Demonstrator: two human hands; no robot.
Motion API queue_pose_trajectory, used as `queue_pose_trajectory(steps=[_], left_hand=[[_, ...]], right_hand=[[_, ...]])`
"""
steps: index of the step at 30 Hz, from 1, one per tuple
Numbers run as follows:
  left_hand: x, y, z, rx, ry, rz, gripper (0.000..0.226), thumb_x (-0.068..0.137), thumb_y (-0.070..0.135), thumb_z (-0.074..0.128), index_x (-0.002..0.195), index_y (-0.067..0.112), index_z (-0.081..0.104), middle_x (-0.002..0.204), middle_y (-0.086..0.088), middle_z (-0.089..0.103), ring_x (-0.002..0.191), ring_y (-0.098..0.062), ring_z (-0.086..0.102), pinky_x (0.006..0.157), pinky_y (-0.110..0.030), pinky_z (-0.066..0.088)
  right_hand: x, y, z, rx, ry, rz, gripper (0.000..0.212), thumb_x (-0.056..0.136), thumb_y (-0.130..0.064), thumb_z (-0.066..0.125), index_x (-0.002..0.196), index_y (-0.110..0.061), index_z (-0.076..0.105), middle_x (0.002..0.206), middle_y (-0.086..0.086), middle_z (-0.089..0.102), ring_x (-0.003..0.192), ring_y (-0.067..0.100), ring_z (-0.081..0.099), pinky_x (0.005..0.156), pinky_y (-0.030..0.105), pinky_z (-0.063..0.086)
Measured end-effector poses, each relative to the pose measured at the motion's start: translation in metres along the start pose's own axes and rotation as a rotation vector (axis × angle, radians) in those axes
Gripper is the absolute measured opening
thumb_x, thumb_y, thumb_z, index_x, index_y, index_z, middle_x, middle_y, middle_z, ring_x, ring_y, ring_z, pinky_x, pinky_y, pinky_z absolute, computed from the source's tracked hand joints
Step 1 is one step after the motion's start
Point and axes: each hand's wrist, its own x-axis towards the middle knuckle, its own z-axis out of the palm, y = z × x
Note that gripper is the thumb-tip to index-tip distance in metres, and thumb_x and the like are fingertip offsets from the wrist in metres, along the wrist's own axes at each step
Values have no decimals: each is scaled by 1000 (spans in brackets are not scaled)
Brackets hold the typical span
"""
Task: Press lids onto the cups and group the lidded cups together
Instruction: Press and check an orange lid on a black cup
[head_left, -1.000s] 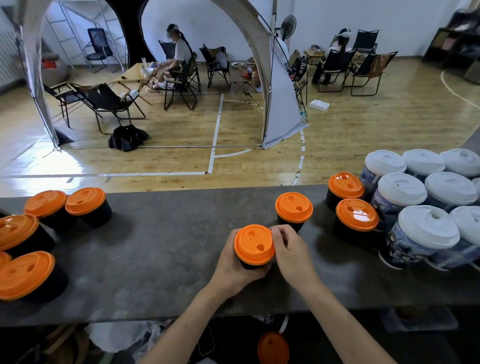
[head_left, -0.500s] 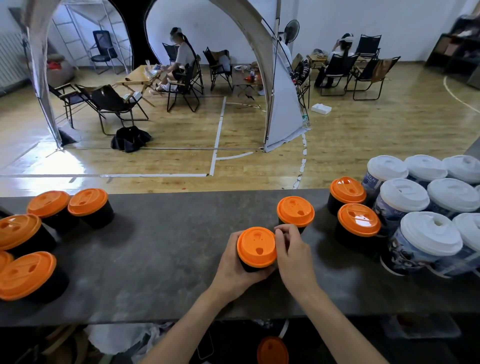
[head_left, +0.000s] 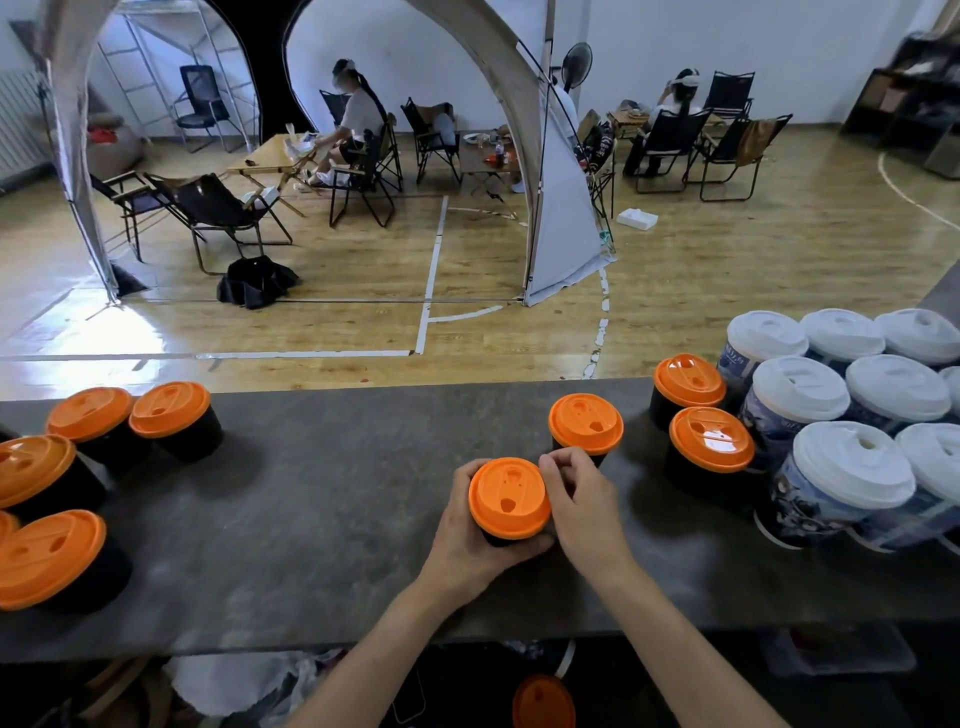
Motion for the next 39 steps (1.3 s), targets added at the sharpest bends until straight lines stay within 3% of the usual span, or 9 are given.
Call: queue_pose_trajectory(steps=[3, 8, 11, 16, 21, 24, 30, 36, 39], left_hand=[[-1, 3, 2, 8, 3, 1, 88, 64, 48, 93, 132, 21, 44, 123, 29, 56, 121, -1, 58, 97, -12, 43], [1, 0, -1, 30, 23, -4, 78, 67, 34, 95, 130, 25, 49, 125, 11, 62, 122, -12, 60, 101, -23, 47], [2, -3, -3, 27, 1, -5, 77, 70, 27, 94, 133, 26, 49, 126, 15, 61, 125, -13, 58, 105, -26, 46], [2, -6, -5, 18, -39, -23, 80, 69, 34, 91, 136, 27, 49, 128, 17, 59, 127, -9, 56, 109, -31, 44], [0, 0, 0, -7, 39, -22, 87, 64, 44, 96, 132, 22, 46, 123, 21, 60, 121, -9, 60, 100, -22, 48], [0, -1, 1, 8, 58, -7, 84, 65, 37, 98, 130, 22, 46, 122, 18, 62, 119, -7, 61, 98, -20, 48], [2, -4, -1, 21, 52, 15, 75, 70, 27, 95, 131, 23, 51, 125, 12, 63, 123, -16, 61, 102, -27, 48], [2, -4, -3, 5, 6, -3, 77, 71, 24, 93, 134, 30, 49, 128, 17, 60, 126, -8, 57, 104, -16, 42], [1, -2, -2, -8, 27, 5, 80, 69, 31, 95, 134, 22, 50, 127, 14, 61, 125, -12, 59, 103, -21, 46]], right_hand=[[-4, 0, 1, -37, 31, -17, 13, 103, -33, 53, 97, -23, 59, 86, -14, 68, 86, -10, 62, 69, 5, 45], [-2, 1, 1, -74, 12, -24, 15, 104, -35, 50, 98, -25, 59, 85, -12, 69, 82, -5, 65, 68, 13, 48], [4, -1, 0, -85, 23, -37, 13, 103, -36, 52, 97, -25, 58, 84, -13, 70, 80, -4, 66, 67, 14, 48], [5, 2, 1, 56, -56, 49, 17, 102, -40, 53, 98, -24, 60, 90, -9, 72, 85, -4, 67, 76, 19, 52], [1, 0, 2, 12, 2, -20, 11, 103, -33, 54, 97, -26, 59, 88, -10, 71, 86, -5, 66, 73, 13, 50], [-3, 0, 3, -52, 50, -51, 12, 103, -34, 53, 95, -27, 59, 84, -13, 69, 84, -7, 64, 69, 10, 48], [-1, 0, 0, -35, -3, -3, 13, 103, -37, 52, 98, -26, 58, 87, -13, 70, 85, -8, 64, 69, 11, 47], [7, 0, -2, 101, -67, 52, 12, 101, -36, 56, 99, -25, 58, 89, -8, 74, 86, -1, 69, 77, 25, 56], [4, 0, -1, 61, -33, -5, 9, 102, -33, 56, 99, -25, 58, 88, -8, 73, 86, -2, 68, 75, 18, 53]])
